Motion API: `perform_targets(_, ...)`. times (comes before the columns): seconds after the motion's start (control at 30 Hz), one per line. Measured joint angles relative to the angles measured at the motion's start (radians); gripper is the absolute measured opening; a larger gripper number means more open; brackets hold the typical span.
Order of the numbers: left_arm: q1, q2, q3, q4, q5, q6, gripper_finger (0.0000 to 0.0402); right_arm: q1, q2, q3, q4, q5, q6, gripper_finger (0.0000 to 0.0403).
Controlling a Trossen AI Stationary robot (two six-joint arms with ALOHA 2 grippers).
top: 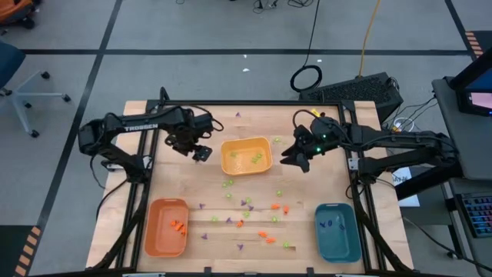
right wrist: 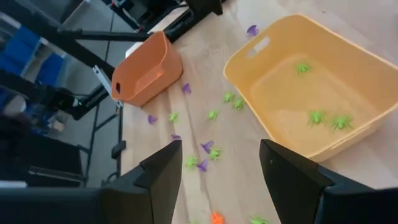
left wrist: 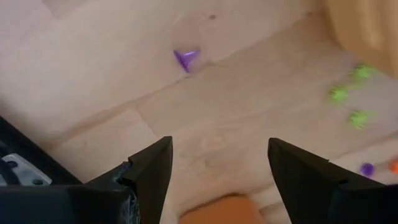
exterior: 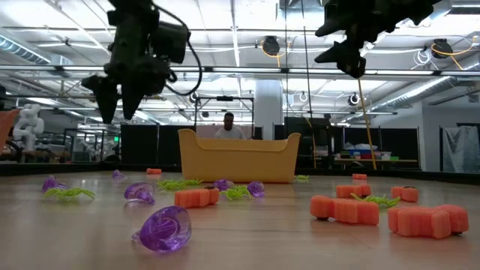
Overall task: Sort Halloween decoration
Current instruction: Put the violet witch hat toy into the blue bin
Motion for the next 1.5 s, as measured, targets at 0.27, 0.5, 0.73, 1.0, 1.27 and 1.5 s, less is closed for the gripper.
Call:
perform_targets(0.27, 0.039, -0.010, -0.189, 0.253, -0.050, -0.052, 0.0257, 0.000, 0.000, 0.000, 0.058, 0.005, 0.259, 0.0201)
perform_targets(0.5, 0.049, -0.010, -0.254, 0.367, -0.136, -0.132, 0.0257, 0.018, 0.000, 0.000, 0.178, 0.139, 0.359, 0.0201)
perform_targets(0.73, 0.049, -0.010, -0.274, 0.377, -0.156, -0.151, 0.0249, 0.018, 0.000, 0.000, 0.224, 0.193, 0.379, 0.0201)
perform_targets(1.0, 0.015, -0.010, -0.318, 0.412, -0.143, -0.186, 0.0192, 0.018, 0.000, 0.000, 0.224, 0.208, 0.387, 0.0201)
perform_targets(1.27, -0.001, -0.011, -0.318, 0.426, -0.155, -0.230, 0.0152, 0.017, 0.000, 0.000, 0.225, 0.249, 0.378, 0.0201)
perform_targets(1.5, 0.004, -0.011, -0.318, 0.448, -0.171, -0.229, 0.0132, 0.016, 0.001, 0.000, 0.225, 0.249, 0.353, 0.0201)
